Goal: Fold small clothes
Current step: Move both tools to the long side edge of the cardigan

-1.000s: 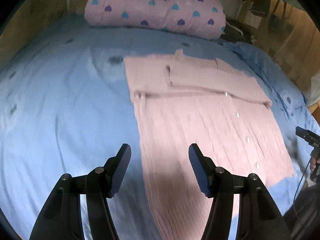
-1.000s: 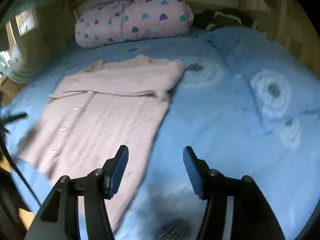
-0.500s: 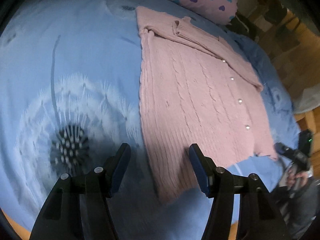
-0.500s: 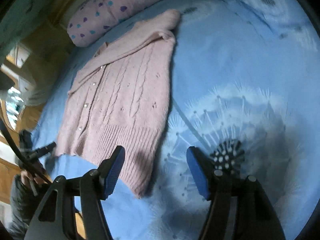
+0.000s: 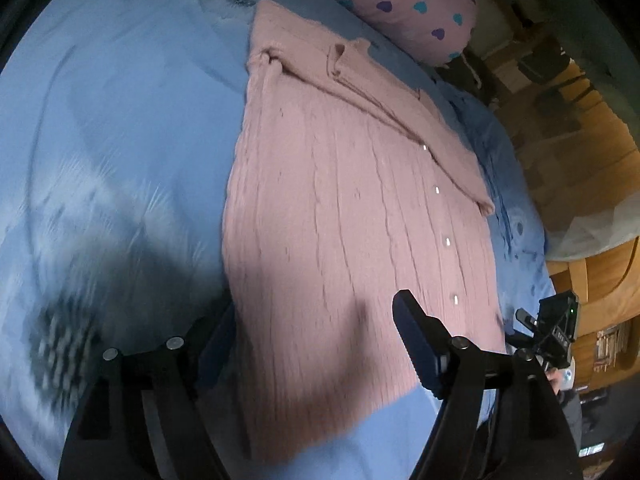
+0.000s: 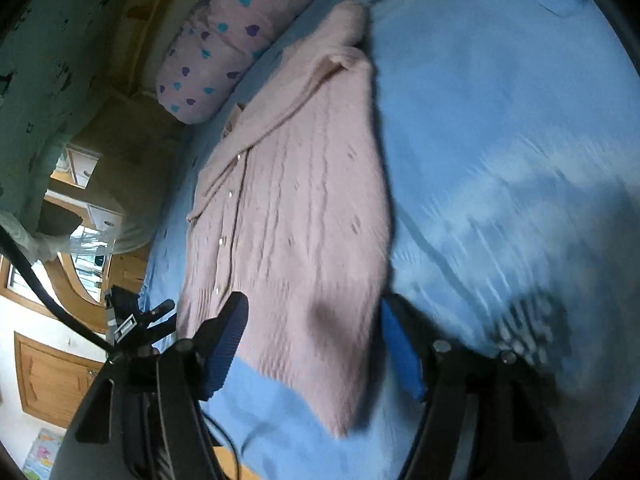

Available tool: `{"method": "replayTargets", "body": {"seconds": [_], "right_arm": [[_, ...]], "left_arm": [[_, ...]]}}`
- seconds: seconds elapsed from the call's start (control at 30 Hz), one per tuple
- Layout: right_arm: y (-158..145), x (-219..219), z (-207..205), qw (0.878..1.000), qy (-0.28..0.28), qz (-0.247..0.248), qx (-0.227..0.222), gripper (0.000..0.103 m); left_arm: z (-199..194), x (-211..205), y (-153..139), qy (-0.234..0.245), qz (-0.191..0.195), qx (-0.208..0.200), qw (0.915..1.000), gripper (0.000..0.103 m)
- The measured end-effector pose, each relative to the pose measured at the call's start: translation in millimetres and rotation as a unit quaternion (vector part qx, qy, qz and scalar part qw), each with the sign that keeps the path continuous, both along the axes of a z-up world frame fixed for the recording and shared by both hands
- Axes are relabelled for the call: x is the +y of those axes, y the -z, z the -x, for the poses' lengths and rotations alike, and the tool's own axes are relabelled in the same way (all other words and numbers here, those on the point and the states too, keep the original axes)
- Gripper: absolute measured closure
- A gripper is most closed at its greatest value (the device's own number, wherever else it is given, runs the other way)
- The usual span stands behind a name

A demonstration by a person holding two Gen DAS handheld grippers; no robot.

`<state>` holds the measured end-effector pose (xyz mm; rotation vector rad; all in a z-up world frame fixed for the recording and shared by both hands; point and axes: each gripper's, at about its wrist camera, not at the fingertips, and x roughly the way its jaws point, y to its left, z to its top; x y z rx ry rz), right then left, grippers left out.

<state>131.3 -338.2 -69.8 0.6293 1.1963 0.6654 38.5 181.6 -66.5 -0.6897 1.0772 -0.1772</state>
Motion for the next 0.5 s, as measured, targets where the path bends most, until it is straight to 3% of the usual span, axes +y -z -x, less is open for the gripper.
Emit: {"method": "replayTargets", "body": {"seconds": [0.1,0.27,0.33,0.5], "right_arm": [[1.4,6.3,-2.1,1.0,-0.006,0.011,-0.006,0.034],[0.8,-0.5,20.9,0.999,-0.005,-0.028,0.021,0.034],[-2.9,6.5,28.6,1.0,-0.017,-0.016,0.008,0.034],[-0.7,15.0,16.6,1.0,-0.013,-0.011,-0.002,0.034]], "left_arm": [[3.5,1.4,2.1,-0.002,0.01,-0.007,0.9999,0.032],[47.6,-0.3,-3.4,-0.006,0.06,0.01,0.9981,0.032],[58.1,-0.3,-3.7,-0.022,0.068,0.007,0.9974,0.033],[32.9,-0.8,2.3,-0.04,0.067,0.009,0.9969,0.032]]}}
